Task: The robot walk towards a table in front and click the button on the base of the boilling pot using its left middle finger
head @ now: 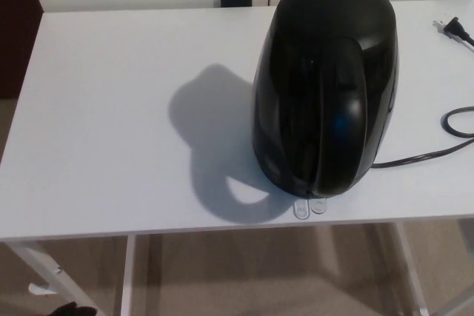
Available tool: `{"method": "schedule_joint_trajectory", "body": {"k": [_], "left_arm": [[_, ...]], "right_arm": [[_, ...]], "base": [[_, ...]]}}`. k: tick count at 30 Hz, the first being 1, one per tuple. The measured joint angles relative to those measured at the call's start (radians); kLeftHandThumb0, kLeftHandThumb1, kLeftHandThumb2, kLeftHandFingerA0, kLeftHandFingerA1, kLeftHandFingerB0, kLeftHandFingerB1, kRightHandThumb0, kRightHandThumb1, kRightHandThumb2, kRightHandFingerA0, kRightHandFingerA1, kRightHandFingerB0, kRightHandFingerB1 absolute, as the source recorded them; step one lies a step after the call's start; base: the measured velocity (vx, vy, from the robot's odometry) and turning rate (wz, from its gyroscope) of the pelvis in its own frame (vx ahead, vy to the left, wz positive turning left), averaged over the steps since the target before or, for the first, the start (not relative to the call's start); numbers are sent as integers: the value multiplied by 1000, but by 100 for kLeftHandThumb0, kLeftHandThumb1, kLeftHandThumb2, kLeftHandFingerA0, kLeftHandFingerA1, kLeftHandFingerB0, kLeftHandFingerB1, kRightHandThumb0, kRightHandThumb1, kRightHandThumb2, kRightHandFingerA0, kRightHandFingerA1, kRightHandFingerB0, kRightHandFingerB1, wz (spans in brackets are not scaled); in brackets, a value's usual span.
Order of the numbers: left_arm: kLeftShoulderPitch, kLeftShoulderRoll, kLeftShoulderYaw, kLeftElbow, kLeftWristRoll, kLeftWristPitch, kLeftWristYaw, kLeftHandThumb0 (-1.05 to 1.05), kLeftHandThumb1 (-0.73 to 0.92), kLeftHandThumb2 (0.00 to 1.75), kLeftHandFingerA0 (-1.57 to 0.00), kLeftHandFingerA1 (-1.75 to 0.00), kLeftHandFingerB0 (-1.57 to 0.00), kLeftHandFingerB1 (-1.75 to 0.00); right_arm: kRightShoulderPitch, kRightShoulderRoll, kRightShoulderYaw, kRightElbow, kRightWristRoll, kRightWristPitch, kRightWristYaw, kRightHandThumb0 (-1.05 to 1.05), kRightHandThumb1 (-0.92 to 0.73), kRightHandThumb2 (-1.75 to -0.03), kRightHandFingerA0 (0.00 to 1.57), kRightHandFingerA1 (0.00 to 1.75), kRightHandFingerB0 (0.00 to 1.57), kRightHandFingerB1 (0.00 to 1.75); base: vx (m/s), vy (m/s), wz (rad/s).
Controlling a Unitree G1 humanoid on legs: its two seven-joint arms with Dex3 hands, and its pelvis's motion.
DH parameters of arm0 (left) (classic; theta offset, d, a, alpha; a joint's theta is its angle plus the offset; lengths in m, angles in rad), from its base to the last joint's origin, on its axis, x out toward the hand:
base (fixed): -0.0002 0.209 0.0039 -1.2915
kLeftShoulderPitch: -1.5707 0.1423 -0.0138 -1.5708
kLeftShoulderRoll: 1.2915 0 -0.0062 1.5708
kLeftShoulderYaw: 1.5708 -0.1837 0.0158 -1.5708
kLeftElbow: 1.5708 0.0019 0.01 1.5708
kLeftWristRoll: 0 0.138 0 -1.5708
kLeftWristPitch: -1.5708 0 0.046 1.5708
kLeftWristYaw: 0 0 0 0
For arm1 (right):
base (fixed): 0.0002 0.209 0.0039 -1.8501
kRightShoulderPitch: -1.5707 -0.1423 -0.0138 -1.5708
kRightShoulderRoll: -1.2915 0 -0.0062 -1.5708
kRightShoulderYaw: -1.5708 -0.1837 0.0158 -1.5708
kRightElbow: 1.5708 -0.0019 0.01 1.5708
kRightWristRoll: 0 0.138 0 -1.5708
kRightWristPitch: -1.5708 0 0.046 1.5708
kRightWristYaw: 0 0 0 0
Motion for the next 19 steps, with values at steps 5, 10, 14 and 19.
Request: {"method": "schedule_joint_trajectory", "body": {"k": [5,10,14,19], "left_arm": [[-2,0,-7,0,-32,-9,-16,-64,70,60,-36,-37,-25,-30],[-2,1,-22,0,-50,-11,-21,-63,70,61,-36,-37,-25,-30],[-2,1,-32,-5,-61,-11,-25,-64,69,61,-37,-38,-26,-30],[-4,1,-43,-5,-75,-11,-28,-62,69,60,-39,-37,-26,-30]], "right_arm": [[-4,0,0,-3,0,7,-2,-45,-63,-58,72,41,55,37],[-3,0,0,-9,0,13,-4,-44,-64,-59,71,41,55,37],[-3,0,0,-9,0,14,-4,-43,-64,-59,71,42,55,37],[-3,-1,4,-11,-2,18,-6,-44,-64,-59,72,42,55,37]], "base": [[0,0,0],[0,0,0],[0,0,0],[0,0,0]]}}
